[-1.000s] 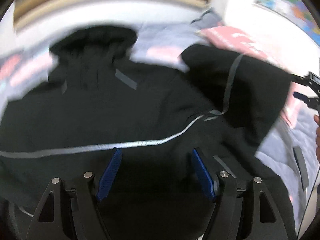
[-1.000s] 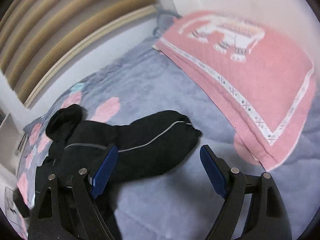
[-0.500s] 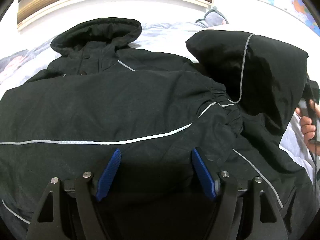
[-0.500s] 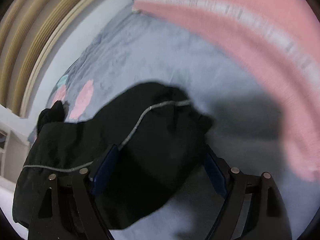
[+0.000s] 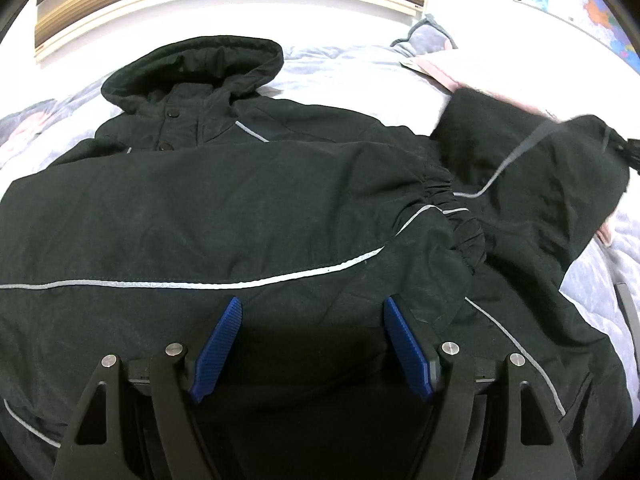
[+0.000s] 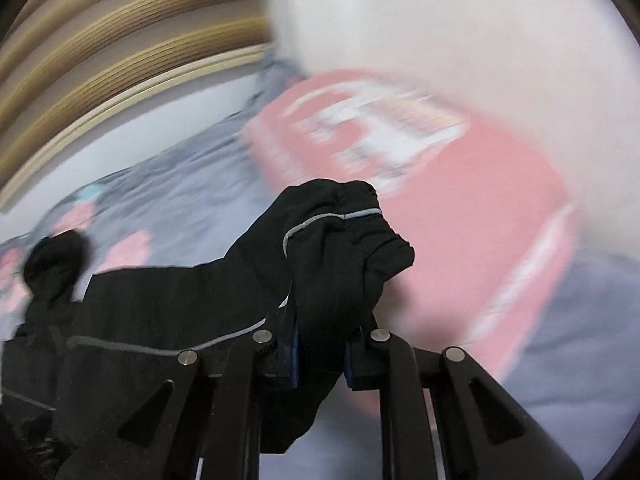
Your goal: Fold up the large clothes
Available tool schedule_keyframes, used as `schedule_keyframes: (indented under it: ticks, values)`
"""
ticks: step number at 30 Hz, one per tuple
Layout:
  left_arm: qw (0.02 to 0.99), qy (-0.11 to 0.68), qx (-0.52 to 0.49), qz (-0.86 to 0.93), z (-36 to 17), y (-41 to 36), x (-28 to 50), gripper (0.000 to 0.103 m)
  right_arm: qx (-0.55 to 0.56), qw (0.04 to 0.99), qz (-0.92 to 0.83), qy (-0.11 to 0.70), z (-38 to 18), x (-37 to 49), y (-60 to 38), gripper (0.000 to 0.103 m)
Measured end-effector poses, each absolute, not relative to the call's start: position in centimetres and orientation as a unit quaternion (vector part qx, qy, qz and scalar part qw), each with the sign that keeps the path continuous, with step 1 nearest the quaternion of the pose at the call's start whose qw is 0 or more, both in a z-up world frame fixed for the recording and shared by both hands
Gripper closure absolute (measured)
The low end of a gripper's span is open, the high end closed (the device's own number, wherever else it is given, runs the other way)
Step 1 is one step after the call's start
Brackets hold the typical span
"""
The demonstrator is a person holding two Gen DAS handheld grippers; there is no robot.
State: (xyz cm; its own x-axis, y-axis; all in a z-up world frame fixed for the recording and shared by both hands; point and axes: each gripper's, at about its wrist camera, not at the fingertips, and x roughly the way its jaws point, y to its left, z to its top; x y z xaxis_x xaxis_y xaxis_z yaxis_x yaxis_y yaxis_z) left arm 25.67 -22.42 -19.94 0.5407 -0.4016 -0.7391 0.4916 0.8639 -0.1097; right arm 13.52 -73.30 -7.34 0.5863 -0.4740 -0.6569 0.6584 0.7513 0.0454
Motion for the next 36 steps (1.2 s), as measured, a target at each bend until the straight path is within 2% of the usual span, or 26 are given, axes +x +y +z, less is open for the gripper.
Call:
schedule_keyframes:
  ticks: [9, 15, 24, 34, 36]
  values:
    - [0.875, 0.407, 0.056, -0.255, -19.9, -22.4, 25.7, 0.028, 0.224, 0.831, -0.329, 0.389, -15.6, 12.2, -78.2, 0.084]
    - [0.867, 0.419, 0.04, -0.268, -19.0, -21.9, 26.0, 0.028, 0.216, 0.859, -0.29, 0.362, -11.6, 12.8, -75.0, 0.084]
    - [0.879, 0.395, -0.011, -0.266, -11.9, -14.8, 26.2, 0.028, 0.128, 0.913, -0.17, 0.348, -3.7, 19.9, -59.0, 0.084]
    - [0.905, 0.361, -0.012, -0.224, -7.1, -2.4, 25.9, 0.028, 0.05, 0.923, -0.009, 0.381, -2.9, 29.4, -35.5, 0.083]
    - [0.91, 0.355, -0.012, -0.215, -6.9, -0.3, 25.6, 0.028, 0.032, 0.921, 0.022, 0.387, -3.3, 30.8, -30.9, 0.08]
